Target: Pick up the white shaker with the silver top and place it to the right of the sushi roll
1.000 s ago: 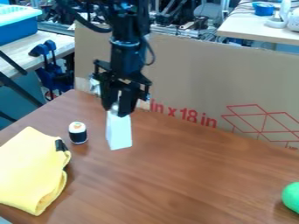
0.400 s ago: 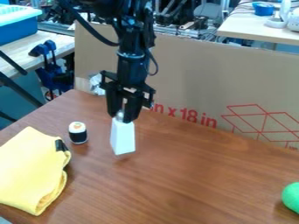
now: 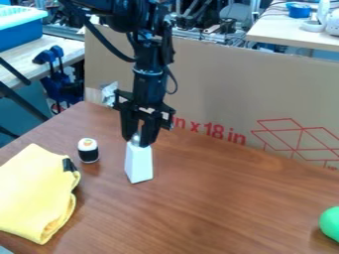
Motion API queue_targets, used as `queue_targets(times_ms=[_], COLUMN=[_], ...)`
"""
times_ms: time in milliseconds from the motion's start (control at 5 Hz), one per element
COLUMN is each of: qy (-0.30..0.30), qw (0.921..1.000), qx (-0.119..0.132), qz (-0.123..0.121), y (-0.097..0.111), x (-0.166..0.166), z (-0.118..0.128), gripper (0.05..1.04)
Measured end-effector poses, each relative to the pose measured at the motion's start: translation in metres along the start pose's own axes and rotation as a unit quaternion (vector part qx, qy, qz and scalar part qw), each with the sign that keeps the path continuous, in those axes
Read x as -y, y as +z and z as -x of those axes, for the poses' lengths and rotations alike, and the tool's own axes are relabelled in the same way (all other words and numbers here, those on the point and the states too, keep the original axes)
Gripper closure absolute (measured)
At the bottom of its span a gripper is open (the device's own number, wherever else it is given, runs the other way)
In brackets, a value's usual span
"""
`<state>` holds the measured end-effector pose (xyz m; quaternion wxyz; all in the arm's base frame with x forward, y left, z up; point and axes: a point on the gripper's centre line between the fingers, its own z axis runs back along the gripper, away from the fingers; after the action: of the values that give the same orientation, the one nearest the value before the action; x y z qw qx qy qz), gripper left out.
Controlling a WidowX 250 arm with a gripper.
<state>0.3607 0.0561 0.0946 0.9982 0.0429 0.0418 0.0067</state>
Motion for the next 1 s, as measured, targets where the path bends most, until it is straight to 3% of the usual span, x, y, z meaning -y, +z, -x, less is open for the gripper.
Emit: queue_targets(times_ms=[400,600,800,1000], qy=[0.037,0.037,0.036,0.022], qw=[0.9992,0.9991,0.9982,0.9968], qx=[0.01,0.008,0.046,0.076], qz=[0.008,0.019,0.015,0.007], y=[-0.004,-0.009,0.013,0.035], x=[-0.011,-0.014,-0.008,-0.003], z=[0.007,0.013,0.018,0.02], gripper=[0.53,0.221,0.067,0.072])
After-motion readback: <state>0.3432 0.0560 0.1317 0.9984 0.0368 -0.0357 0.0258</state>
